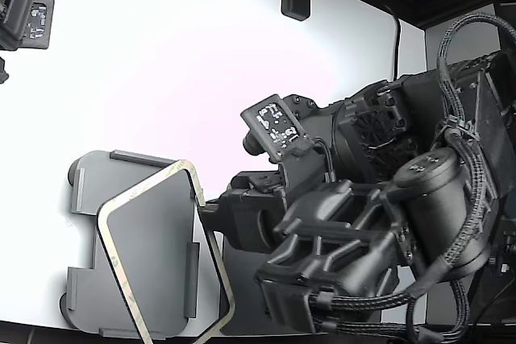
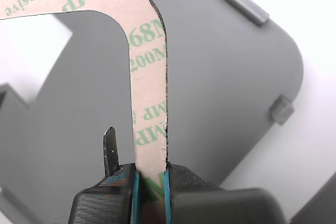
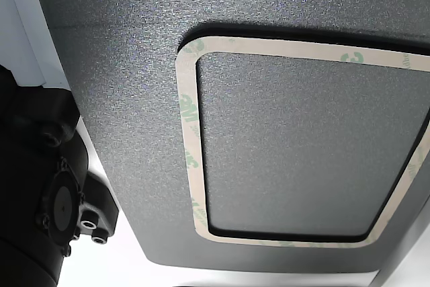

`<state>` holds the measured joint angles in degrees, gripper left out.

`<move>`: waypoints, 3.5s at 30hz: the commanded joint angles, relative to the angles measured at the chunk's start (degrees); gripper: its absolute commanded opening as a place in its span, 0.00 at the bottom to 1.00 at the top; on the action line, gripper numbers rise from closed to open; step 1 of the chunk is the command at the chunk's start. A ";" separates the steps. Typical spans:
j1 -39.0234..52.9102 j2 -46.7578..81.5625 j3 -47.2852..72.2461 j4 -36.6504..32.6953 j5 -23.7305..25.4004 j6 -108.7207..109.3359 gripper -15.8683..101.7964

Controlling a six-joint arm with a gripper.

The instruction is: Grab top frame and put it into gray box.

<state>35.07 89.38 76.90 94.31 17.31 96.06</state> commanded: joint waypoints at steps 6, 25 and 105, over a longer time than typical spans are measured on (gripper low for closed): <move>-3.60 -3.87 -3.16 0.62 -3.69 16.88 0.03; -4.66 -10.11 -4.48 0.62 -12.13 27.51 0.03; -6.50 -12.83 -2.81 0.70 -13.80 26.54 0.03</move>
<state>29.36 75.50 75.50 94.31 3.60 122.61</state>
